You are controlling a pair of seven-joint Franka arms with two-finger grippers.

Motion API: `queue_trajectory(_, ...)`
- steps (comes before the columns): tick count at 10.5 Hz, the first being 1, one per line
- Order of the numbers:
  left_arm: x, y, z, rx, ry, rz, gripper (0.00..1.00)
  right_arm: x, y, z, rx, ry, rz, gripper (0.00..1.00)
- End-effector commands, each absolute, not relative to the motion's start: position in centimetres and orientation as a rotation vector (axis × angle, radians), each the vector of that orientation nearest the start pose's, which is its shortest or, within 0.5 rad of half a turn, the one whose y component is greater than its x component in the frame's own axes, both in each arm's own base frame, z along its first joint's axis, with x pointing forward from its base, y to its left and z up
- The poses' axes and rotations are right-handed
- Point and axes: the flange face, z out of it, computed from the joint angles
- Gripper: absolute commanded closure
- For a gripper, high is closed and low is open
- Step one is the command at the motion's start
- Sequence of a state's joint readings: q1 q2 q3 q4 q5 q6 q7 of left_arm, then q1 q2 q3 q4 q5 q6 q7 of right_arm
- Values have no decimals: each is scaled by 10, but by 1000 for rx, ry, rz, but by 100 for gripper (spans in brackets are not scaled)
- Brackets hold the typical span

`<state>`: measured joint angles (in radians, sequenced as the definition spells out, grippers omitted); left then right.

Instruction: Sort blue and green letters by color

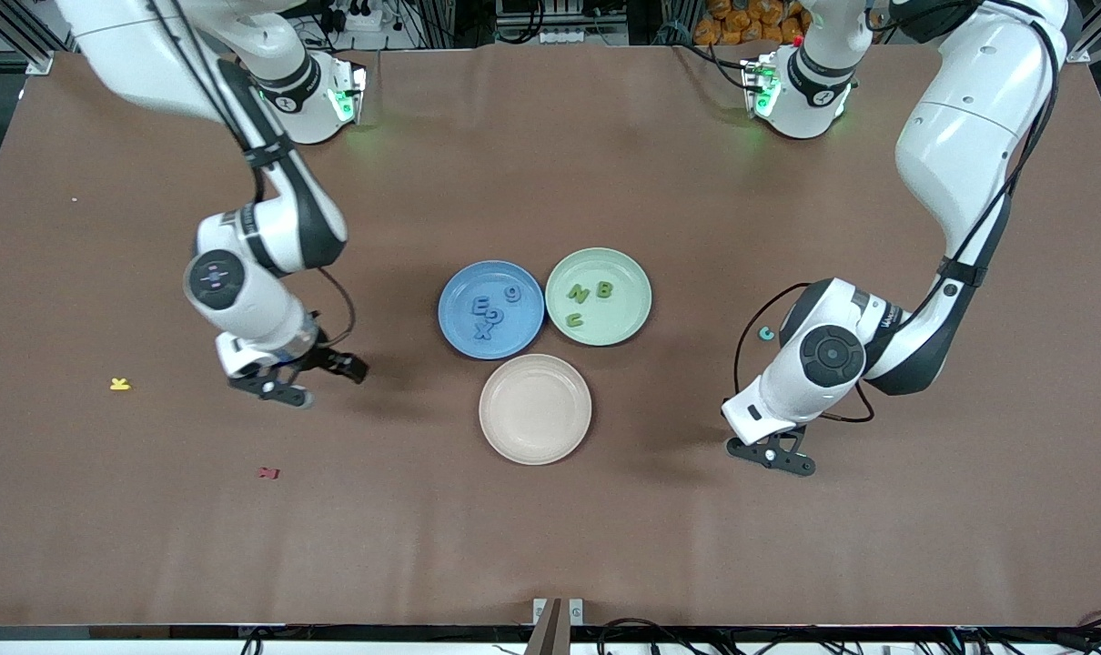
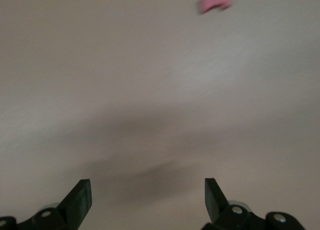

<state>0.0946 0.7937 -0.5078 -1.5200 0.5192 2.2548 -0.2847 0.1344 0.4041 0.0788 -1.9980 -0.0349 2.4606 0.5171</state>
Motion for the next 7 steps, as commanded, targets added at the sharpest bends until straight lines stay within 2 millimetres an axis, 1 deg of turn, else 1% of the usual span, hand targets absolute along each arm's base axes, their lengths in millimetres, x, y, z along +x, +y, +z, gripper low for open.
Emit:
queue_trajectory(1, 677, -213, 241, -3078, 447, -93, 0, 610, 46, 272, -3113, 339, -49, 0)
queue_trajectory(2, 677, -213, 239, -3104, 384, -78, 0, 613, 20, 282, -3131, 343, -43, 0)
queue_trajectory(3, 675, -213, 234, -3105, 389, -63, 0, 612, 1, 297, -3164, 295, -35, 0)
queue_trajectory(4, 673, -217, 229, -3105, 398, -53, 0, 611, -25, 317, -3194, 246, -36, 0)
queue_trajectory(5, 673, -217, 221, -3108, 399, -34, 0, 608, -33, 342, -3203, 222, -37, 0)
queue_trajectory(6, 671, -218, 216, -3112, 389, -20, 0, 605, -36, 371, -3209, 239, 4, 0)
queue_trajectory(7, 671, -216, 215, -3113, 381, -17, 0, 605, -36, 404, -3215, 251, 75, 0)
